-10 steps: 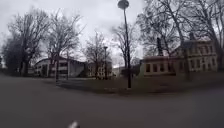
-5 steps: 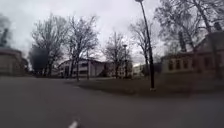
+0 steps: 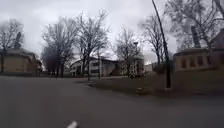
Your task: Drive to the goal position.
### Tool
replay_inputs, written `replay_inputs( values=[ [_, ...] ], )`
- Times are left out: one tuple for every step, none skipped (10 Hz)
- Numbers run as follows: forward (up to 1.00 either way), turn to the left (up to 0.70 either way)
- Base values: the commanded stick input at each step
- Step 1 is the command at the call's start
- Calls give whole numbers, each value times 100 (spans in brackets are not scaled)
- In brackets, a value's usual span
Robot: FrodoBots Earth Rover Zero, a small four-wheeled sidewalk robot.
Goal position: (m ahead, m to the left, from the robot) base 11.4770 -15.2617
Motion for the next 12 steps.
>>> replay_inputs(
  values=[
    [40, 0],
    [49, 0],
    [62, 0],
    [5, 0],
    [0, 0],
    [0, 0],
    [21, 0],
    [70, 0],
    [70, 0],
    [70, 0],
    [70, 0],
    [70, 0]
  ],
)
